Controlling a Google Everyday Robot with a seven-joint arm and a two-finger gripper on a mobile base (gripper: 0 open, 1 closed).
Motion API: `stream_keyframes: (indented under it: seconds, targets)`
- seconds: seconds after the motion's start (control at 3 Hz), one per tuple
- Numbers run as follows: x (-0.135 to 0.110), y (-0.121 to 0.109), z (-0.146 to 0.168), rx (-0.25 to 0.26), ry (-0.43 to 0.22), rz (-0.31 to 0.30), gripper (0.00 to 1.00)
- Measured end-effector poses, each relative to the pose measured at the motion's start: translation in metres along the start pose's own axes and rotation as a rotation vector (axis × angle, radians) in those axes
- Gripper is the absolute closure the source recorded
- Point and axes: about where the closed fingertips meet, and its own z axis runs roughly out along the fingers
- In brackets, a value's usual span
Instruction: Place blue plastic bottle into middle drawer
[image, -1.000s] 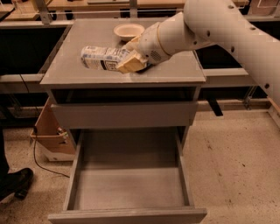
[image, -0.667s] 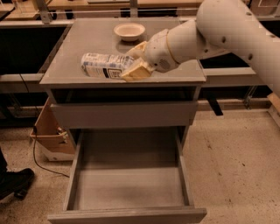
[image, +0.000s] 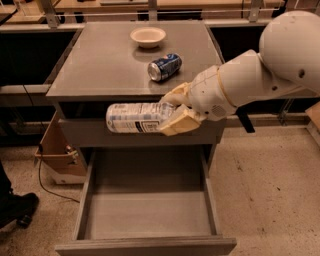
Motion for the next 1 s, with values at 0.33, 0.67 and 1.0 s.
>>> stream_keyframes:
  seconds: [0.33,0.67,1.0]
  targets:
    - [0.006,0.011,-0.002,-0.019,0.018,0.000,1.00]
    - [0.004,0.011,-0.001,-0.018,0.018,-0.013,1.00]
    - [0.031,0.030,0.010,-0.018,0.073,-0.052,1.00]
